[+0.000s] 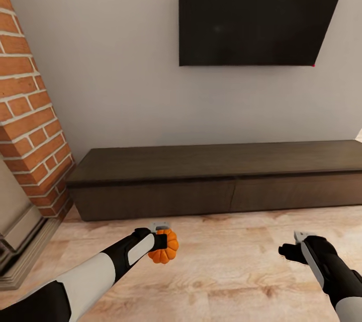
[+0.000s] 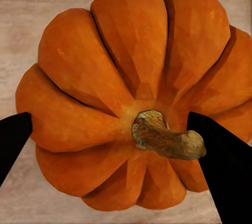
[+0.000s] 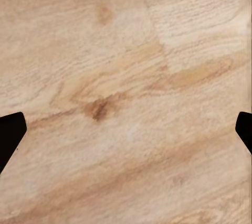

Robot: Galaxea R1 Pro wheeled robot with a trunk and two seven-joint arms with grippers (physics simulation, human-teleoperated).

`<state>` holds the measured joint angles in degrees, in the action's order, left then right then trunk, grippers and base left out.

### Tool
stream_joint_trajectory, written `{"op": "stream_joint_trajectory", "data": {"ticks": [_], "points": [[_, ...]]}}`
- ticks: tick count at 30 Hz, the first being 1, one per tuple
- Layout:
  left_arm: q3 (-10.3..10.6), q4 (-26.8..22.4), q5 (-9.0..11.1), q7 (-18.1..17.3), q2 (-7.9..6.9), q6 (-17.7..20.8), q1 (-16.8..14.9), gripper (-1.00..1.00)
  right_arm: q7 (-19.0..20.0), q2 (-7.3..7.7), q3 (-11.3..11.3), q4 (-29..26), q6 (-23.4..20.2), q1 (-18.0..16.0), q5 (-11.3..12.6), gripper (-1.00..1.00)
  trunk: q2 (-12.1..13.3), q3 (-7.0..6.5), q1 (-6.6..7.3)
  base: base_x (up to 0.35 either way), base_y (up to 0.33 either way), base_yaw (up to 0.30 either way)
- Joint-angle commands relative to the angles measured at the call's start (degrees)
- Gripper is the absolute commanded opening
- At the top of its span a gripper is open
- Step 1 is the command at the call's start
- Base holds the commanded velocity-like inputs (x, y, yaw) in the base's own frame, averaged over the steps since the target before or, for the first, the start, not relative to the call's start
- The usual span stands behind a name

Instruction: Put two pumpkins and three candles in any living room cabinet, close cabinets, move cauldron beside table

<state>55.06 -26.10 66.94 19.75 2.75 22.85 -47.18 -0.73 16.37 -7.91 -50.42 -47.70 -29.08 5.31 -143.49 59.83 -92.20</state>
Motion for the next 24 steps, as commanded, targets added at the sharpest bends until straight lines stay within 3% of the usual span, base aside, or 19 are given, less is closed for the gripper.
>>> {"op": "stream_joint_trajectory", "data": {"ticks": [1, 17, 24], "points": [[0.4, -0.1, 0.5, 0.5, -0.03, 0.0, -0.1, -1.0, -0.1, 0.0, -0.1, 0.0, 0.1, 0.0, 0.4, 1.0, 0.0, 0.06, -0.01, 0.236, -0.189, 0.001], [0.3, 0.0, 0.5, 0.5, -0.03, 0.0, -0.1, -1.0, 0.1, -0.01, -0.1, -0.1, 0.7, 0.0, 0.6, 1.0, 0.0, 0.06, -0.01, 0.243, -0.161, 0.0], [0.4, -0.1, 0.6, 0.5, -0.03, 0.0, -0.1, -1.0, 0.3, 0.14, -0.2, 0.0, 1.3, 0.0, 0.7, 1.0, 0.0, 0.06, -0.01, 0.058, -0.035, 0.0]]}}
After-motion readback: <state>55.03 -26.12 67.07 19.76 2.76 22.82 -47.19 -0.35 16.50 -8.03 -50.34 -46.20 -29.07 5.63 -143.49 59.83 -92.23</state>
